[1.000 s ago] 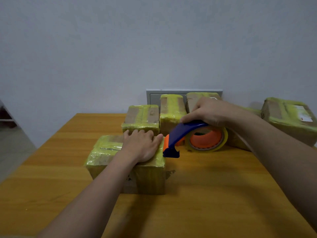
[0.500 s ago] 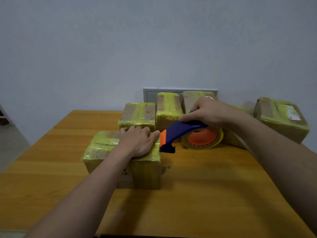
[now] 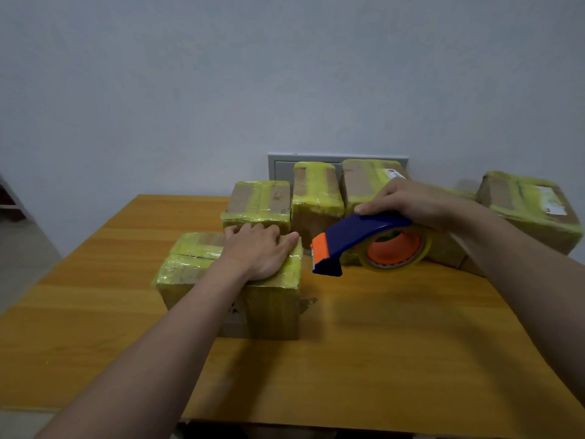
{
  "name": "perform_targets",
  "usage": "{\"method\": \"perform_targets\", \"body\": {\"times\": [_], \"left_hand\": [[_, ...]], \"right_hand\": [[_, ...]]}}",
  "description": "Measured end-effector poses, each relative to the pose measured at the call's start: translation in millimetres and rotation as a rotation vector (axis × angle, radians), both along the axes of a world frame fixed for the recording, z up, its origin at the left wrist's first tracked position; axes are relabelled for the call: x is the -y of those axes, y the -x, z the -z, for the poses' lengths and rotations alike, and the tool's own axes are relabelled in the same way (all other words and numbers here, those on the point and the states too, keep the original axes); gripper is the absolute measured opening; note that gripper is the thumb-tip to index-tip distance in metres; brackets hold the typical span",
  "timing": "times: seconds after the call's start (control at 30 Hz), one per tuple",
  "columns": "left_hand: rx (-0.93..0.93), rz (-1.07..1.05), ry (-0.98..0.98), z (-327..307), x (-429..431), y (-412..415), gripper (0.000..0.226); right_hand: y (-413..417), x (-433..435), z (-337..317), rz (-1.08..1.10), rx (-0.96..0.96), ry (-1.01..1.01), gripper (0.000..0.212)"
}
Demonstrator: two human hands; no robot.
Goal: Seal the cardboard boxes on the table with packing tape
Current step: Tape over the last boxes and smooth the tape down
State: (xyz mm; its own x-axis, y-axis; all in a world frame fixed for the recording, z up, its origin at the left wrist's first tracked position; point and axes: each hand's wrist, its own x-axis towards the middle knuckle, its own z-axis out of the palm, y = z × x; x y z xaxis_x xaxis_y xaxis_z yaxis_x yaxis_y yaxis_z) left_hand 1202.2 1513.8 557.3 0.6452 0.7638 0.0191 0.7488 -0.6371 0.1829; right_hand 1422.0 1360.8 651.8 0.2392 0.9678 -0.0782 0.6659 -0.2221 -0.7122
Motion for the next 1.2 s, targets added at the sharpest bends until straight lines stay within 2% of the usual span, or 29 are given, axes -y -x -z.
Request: {"method": "perform_targets", "body": {"times": [0.07,0.17,0.23,0.33,0.37,0.5,0.63,0.7,0.77,1.0,1.2], "left_hand": [[-0.006,-0.005,-0.015,1.0,0.4,-0.1,0.061],[-0.024,-0.010,-0.023,2.7,0.7,-0.3,0.073],[-0.032,-0.011,-0.013,2.5,0.3,-0.7,0.074],[-0.030,-0.009,-0.011,0.5,1.5,0.7,0.067],[-0.036,-0.004,-0.009,1.4,1.7,0.8,0.069],[-0.072,-0.005,-0.031,-1.6,4.0,0.2,0.083],[-0.087,0.083,-0.138,-10.3,12.7,-6.5,0.065],[-0.121,0.116,-0.061,-9.1,17.0,-11.8,0.056],[-0.134,0.111,0.004,-6.0,20.0,-16.4,0.056],[-0.143,0.135,0.034,-10.2,24.0,-13.9,0.070],[-0.084,0.118,0.034,-10.4,28.8,-12.0,0.056]], "right_hand": [[14.1,-8.0,-2.0,-0.012,0.123,0.013,0.057],[38.7,-20.1,-12.3,0.009,0.287,0.015,0.050],[55.3,-24.9,-19.0,0.041,0.411,0.004,0.046],[72.9,-28.2,3.4,0.053,0.807,0.088,0.036],[75.0,-27.6,20.2,0.048,0.830,0.130,0.036],[65.7,-25.8,49.5,0.108,0.663,0.119,0.040],[50.6,-22.9,39.3,0.225,0.653,0.039,0.042],[44.6,-20.9,41.3,0.270,0.624,0.012,0.044],[43.1,-19.8,44.9,0.293,0.604,0.007,0.044],[49.5,-16.1,46.4,0.367,0.567,-0.048,0.047],[53.0,-4.8,40.5,0.449,0.529,-0.168,0.051]]}}
